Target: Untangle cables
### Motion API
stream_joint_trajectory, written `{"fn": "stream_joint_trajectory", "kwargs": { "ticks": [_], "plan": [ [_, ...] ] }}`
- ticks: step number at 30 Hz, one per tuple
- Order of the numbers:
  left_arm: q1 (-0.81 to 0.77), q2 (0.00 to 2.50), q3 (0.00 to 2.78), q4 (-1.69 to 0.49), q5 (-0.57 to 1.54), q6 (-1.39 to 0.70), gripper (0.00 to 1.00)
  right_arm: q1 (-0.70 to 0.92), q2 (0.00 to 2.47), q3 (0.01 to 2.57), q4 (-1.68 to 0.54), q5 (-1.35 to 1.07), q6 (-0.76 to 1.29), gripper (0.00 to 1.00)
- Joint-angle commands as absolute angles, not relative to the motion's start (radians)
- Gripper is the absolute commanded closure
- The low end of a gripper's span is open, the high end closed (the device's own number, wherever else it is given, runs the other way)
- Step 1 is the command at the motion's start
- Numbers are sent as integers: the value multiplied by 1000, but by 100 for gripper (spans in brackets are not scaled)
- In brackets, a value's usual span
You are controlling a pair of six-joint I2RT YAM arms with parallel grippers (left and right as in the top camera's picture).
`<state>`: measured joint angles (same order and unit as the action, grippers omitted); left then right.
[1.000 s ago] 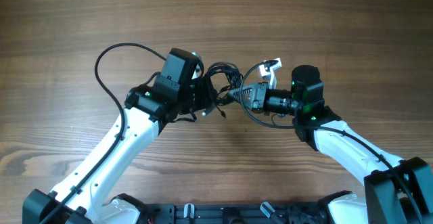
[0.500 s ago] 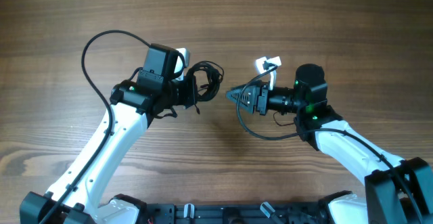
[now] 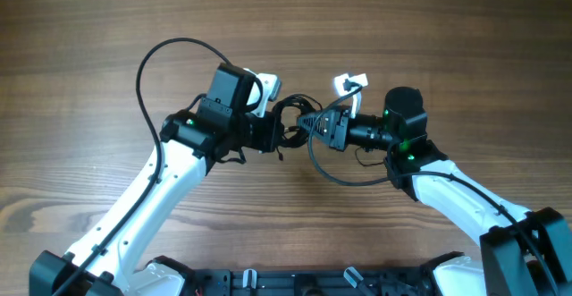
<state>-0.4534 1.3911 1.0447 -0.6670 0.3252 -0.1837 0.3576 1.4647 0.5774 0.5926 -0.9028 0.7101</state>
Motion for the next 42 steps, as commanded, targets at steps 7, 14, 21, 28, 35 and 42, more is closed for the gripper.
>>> {"fn": "stream_joint_trajectory", "kwargs": {
  "ticks": [7,14,21,28,35,42],
  "plan": [
    [-456,1377,1050,-719,153,-224,96,278,1462,580,606,-999,697,55],
    [-456,1377,1050,-719,199,-216,96,276,1463,580,575,-925,577,36],
    [-457,1377,1050,-712,272,-216,96,330,1463,580,575,-916,587,55],
    [-456,1377,1050,-712,277,-217,96,363,1462,580,556,-888,606,96],
    [-451,1377,1050,-753,-20,-451,96,312,1462,580,443,-948,605,96],
    [-434,1377,1050,-717,17,-461,96,249,1462,580,375,-970,602,95]
  ]
}}
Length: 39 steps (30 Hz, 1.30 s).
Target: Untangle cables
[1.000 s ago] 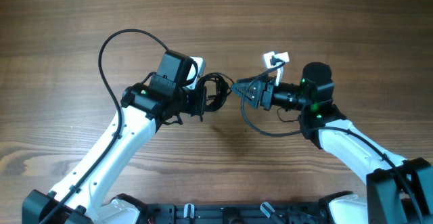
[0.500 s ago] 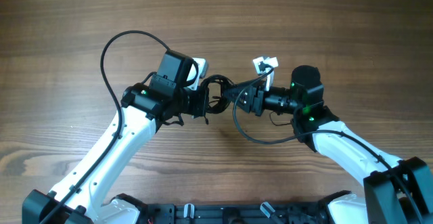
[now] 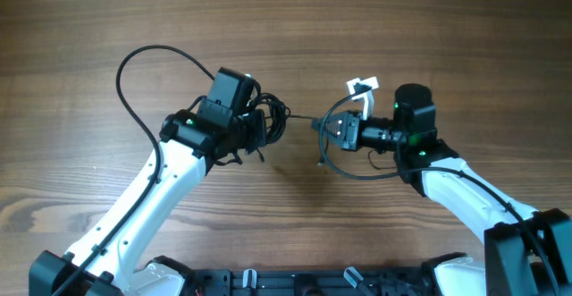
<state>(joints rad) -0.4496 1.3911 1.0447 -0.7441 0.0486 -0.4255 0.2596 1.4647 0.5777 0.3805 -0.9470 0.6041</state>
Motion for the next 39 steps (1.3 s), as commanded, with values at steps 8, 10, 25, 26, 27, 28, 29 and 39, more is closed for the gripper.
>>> {"fn": "stream_joint_trajectory", "kwargs": {
  "ticks": [8,10,25,26,27,28,29,39],
  "plan": [
    [-443,1377,1050,-684,244,-268,96,249,1462,580,319,-939,576,96],
    [-458,1377,1050,-670,265,-229,96,250,1462,580,347,-1007,580,96],
    [-624,1377,1050,-586,282,-199,96,361,1462,580,526,-863,748,96],
    [-630,1377,1050,-586,323,-166,96,361,1462,580,527,-850,764,95],
    [-635,1377,1050,-585,357,-147,96,361,1462,580,527,-841,771,95],
    [-640,1377,1050,-582,391,-133,96,361,1462,580,527,-835,774,95],
    [-646,1377,1050,-576,420,-134,96,361,1462,580,525,-825,785,95],
    [-661,1376,1050,-586,511,-139,96,360,1462,580,517,-749,788,63]
  ]
}}
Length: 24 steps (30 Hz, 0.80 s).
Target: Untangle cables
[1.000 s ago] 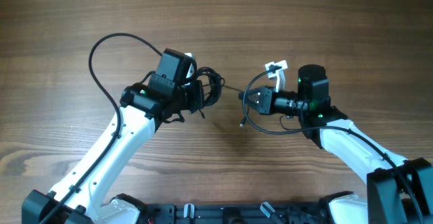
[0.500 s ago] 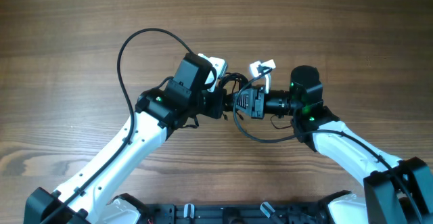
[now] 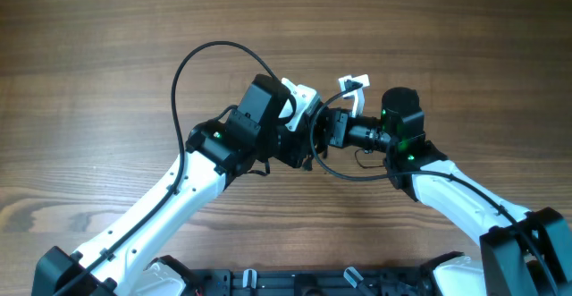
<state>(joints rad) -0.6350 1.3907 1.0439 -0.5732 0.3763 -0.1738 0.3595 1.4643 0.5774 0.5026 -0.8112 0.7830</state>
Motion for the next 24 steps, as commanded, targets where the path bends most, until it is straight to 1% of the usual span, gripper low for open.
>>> {"fn": "stream_joint_trajectory", "kwargs": {
  "ticks": [1,2,4,5,8,11,13,15,17,19,22,24],
  "plan": [
    [-654,1376,1050,-585,511,-147,96,355,1462,580,517,-768,789,55],
    [-645,1376,1050,-585,511,-164,96,343,1462,580,519,-809,788,51],
    [-613,1376,1050,-586,504,-219,96,309,1460,580,519,-880,788,38],
    [-596,1376,1050,-587,505,-234,96,286,1460,580,519,-912,789,34],
    [-550,1376,1050,-585,505,-256,96,200,1460,580,519,-1025,789,29],
    [-501,1376,1050,-574,505,-278,96,100,1460,580,519,-1154,785,28],
    [-485,1376,1050,-561,505,-290,96,69,1460,580,518,-1187,736,28],
    [-475,1376,1050,-535,505,-349,96,72,1460,580,501,-1199,618,28],
    [-466,1376,1050,-508,505,-419,96,89,1460,580,456,-1199,498,26],
    [-453,1376,1050,-488,519,-487,96,111,1461,580,396,-1194,370,26],
    [-422,1376,1050,-479,622,-491,96,135,1461,580,305,-1127,226,28],
    [-401,1376,1050,-479,688,-491,96,144,1461,580,287,-1094,181,29]
  ]
}}
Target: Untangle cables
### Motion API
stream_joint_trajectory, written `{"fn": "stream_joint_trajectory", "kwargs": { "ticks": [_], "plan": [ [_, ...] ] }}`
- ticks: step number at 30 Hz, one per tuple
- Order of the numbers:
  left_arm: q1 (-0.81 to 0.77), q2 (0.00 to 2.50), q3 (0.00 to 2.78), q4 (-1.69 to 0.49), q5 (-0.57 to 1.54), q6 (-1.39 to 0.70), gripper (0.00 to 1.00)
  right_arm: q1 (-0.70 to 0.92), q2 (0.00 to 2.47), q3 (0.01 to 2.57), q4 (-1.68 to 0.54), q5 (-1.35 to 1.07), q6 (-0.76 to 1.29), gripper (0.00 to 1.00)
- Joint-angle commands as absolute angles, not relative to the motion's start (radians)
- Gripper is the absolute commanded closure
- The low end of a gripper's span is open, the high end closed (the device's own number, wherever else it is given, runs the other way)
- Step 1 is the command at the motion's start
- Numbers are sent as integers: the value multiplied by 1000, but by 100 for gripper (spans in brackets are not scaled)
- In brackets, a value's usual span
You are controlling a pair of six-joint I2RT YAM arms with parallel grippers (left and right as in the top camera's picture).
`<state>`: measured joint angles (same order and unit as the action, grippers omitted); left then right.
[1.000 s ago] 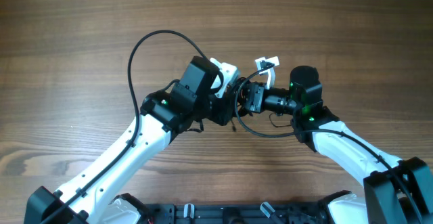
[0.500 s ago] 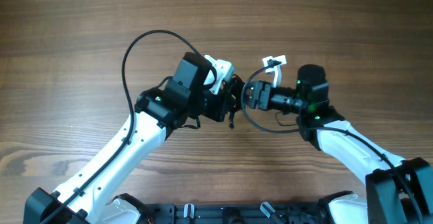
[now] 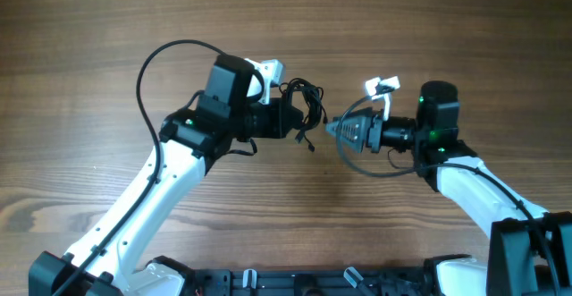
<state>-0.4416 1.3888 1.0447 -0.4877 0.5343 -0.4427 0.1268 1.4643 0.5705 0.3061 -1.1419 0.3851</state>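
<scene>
A tangled bundle of black cable (image 3: 307, 106) hangs at the tip of my left gripper (image 3: 298, 120), which is shut on it. A white plug (image 3: 269, 68) sticks out beside the left wrist. My right gripper (image 3: 332, 130) points left, its fingers tapered shut on a thin black cable. That cable loops under the right wrist as a black arc (image 3: 362, 172). A white connector (image 3: 382, 86) stands just above the right gripper. A short gap with a thin strand separates the two grippers.
The wooden table (image 3: 447, 28) carries the work. The left arm's own black hose (image 3: 152, 63) arcs out to the far left. Both white arms reach in from the front edge, where a dark rail (image 3: 295, 283) runs.
The grippers were pressed together near the middle; now they stand apart. My left gripper has moved left with the bundle and my right gripper has moved right.
At first the grippers were close, with the tangle between them. Then they stood apart, a thin strand stretched across the gap. After that they met again at the middle. Now they are apart once more, the bundle at the left gripper.
</scene>
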Motion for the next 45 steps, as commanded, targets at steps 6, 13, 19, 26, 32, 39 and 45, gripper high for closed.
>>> {"fn": "stream_joint_trajectory", "kwargs": {
  "ticks": [6,13,19,26,32,39,45],
  "plan": [
    [-348,1376,1050,-487,842,-490,96,147,1461,580,337,-1088,98,28],
    [-348,1376,1050,-489,849,-490,96,147,1464,580,327,-1089,84,74],
    [-348,1376,1050,-516,722,-475,96,146,1464,580,327,-1132,275,96],
    [-378,1377,1050,-591,554,-344,96,144,1460,580,448,-1336,517,96],
    [-486,1377,1050,-464,555,-291,96,150,1461,580,477,-1332,578,95],
    [-544,1377,1050,-380,522,-291,96,174,1461,580,412,-1333,575,95],
    [-554,1377,1050,-428,522,-154,96,158,1460,580,433,-1324,609,96]
  ]
}}
